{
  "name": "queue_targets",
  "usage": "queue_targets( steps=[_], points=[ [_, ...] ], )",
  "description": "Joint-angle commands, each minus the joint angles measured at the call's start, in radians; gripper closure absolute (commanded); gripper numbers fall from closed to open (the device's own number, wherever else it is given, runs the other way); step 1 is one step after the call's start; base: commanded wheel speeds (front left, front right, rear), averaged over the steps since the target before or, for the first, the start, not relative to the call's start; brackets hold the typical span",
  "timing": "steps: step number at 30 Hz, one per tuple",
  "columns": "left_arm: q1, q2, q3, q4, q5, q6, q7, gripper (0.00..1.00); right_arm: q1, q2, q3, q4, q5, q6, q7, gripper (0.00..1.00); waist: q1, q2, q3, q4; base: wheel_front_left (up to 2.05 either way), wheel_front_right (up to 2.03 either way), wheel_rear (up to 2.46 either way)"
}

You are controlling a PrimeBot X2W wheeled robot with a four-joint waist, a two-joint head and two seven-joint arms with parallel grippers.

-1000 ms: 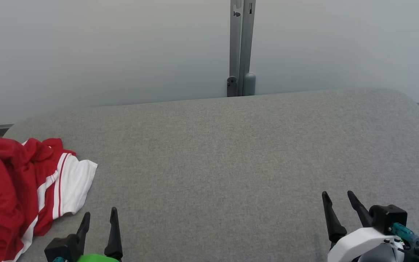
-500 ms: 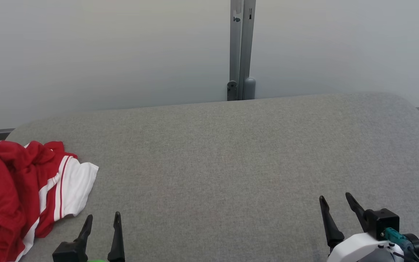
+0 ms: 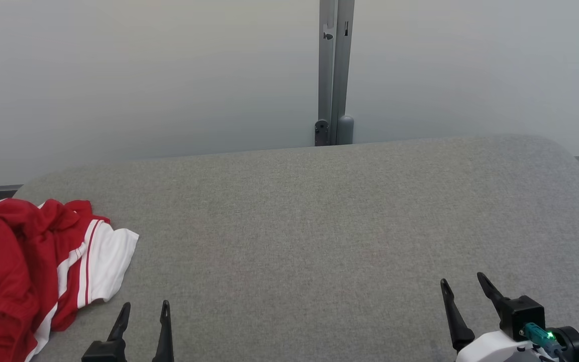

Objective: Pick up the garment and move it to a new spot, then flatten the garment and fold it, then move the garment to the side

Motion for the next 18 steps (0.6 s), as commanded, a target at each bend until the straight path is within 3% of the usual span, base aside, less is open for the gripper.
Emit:
queue_targets(
  steps=[1,18],
  points=[
    [0.012,0.002,0.004,0.002,0.003,-0.004,-0.003,0.0,0.013,-0.005,-0.002,0.002,-0.002,0.0,-0.006,0.0,0.0,0.0,0.0,0.0,0.0,0.0,0.0],
    [0.008,-0.002,0.018,0.007,-0.001,-0.007,-0.002,0.0,0.021,-0.004,-0.01,0.001,0.009,0.0,-0.011,0.0,0.0,0.0,-0.004,0.032,0.0,0.0,0.0]
  ],
)
